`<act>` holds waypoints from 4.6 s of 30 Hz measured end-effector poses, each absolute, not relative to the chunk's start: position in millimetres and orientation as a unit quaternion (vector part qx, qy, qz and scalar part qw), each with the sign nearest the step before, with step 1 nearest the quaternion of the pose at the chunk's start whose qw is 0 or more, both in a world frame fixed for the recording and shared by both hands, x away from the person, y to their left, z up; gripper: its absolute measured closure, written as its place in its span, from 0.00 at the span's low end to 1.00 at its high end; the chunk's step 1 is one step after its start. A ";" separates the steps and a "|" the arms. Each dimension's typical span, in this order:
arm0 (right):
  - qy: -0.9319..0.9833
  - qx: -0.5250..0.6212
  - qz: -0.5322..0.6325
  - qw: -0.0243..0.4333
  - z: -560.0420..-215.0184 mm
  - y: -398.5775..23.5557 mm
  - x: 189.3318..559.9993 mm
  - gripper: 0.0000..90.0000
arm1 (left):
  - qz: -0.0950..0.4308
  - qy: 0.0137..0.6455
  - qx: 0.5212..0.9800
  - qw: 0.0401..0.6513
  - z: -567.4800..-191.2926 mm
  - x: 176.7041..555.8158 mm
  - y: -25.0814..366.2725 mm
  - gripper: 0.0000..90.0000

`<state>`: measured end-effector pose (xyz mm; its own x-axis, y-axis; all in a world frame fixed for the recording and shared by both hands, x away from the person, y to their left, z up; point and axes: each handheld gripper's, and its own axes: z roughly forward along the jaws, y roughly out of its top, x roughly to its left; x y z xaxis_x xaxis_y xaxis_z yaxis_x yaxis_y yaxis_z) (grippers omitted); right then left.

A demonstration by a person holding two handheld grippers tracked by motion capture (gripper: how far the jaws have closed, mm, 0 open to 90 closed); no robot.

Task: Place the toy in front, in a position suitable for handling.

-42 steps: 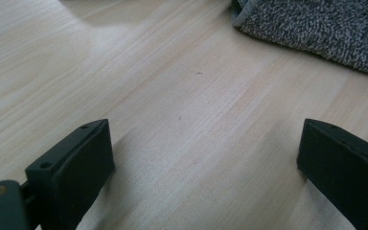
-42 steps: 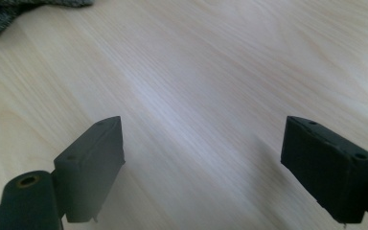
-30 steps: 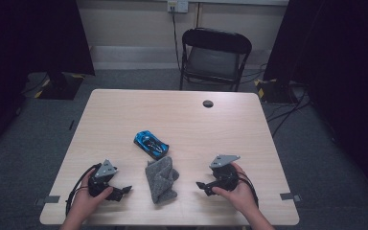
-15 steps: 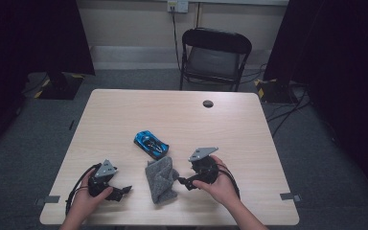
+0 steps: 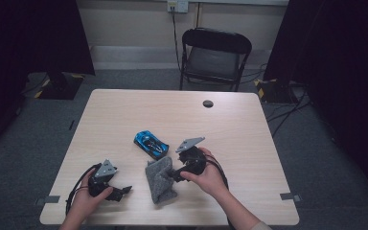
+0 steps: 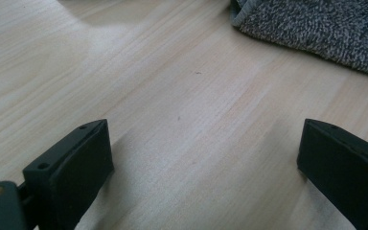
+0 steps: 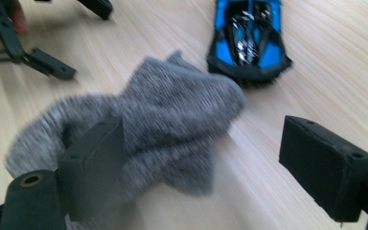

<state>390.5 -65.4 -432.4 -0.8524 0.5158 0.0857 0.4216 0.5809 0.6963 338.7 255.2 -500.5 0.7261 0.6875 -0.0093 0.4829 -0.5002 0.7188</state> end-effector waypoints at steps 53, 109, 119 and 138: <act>0.889 0.271 0.369 0.037 -451.1 -68.5 382.7 0.86 | 0.138 0.342 0.855 0.365 -500.8 338.8 254.7 0.03; 0.836 0.384 0.372 0.125 -435.3 -206.7 398.1 0.32 | 0.143 0.347 0.852 0.365 -500.4 342.3 248.0 0.06; 0.850 0.346 0.374 0.131 -409.7 -164.3 401.1 0.25 | 0.143 0.348 0.852 0.365 -500.4 342.2 247.9 0.06; 0.867 0.318 0.375 0.086 -462.5 -21.0 439.8 0.16 | 0.143 0.347 0.851 0.366 -500.5 341.9 247.9 0.06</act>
<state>439.8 -21.0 -462.5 -0.7835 0.6150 0.0893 0.4864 0.5174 0.7040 341.9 247.9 -500.5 0.7179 0.6961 -0.0116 0.4873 -0.4906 0.7224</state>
